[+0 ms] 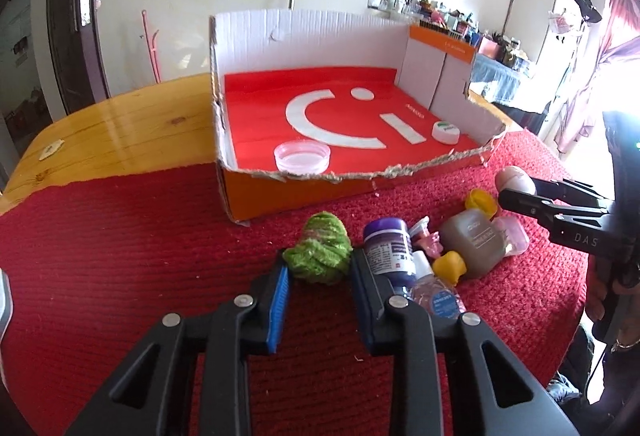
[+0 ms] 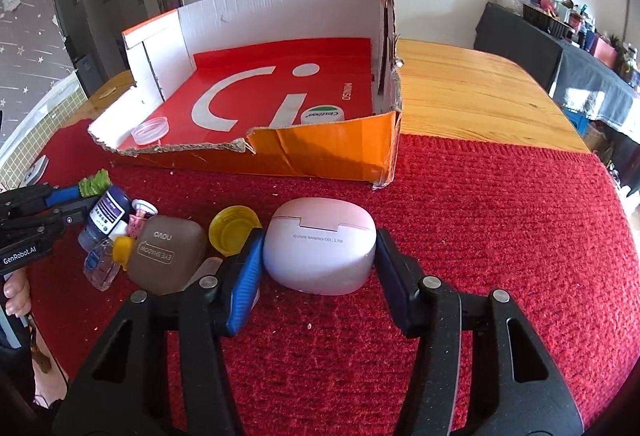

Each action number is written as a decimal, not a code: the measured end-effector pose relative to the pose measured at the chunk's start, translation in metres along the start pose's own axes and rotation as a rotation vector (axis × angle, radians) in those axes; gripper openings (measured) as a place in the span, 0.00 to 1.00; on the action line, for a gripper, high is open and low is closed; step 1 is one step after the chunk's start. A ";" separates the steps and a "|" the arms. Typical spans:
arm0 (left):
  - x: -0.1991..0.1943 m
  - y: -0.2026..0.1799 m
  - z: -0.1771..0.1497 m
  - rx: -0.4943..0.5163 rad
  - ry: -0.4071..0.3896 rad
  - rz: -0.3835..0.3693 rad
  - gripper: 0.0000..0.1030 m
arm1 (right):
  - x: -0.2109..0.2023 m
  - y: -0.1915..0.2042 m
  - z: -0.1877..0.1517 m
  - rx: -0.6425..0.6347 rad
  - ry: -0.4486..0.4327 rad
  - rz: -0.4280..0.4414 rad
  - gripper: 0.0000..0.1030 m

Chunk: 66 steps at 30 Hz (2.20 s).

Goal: Organize objects
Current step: 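Grasp the green knitted ball with the left tool while the right tool grasps the pink-white earbud case, then carry the ball into the box with the left tool while the right tool sets the case beside it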

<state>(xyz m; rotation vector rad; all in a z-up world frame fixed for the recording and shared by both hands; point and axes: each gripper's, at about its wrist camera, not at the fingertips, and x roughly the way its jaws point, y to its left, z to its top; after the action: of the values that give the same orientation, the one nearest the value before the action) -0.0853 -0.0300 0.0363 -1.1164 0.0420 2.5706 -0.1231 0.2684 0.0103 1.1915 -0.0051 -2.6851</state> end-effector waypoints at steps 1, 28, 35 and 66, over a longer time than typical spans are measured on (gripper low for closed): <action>-0.003 0.000 0.000 -0.002 -0.004 0.000 0.29 | -0.003 0.001 0.000 -0.004 -0.009 -0.003 0.51; -0.045 -0.019 0.019 0.026 -0.088 -0.044 0.29 | -0.047 0.015 0.019 -0.017 -0.109 0.060 0.51; -0.038 -0.037 0.037 0.068 -0.071 -0.090 0.29 | -0.051 0.032 0.040 -0.073 -0.124 0.103 0.51; 0.076 -0.040 0.095 0.214 0.242 -0.140 0.29 | 0.063 0.039 0.095 -0.340 0.155 0.280 0.51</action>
<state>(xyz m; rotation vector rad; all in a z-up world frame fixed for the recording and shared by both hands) -0.1878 0.0454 0.0514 -1.2902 0.2793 2.2371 -0.2270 0.2106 0.0312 1.1858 0.2754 -2.2366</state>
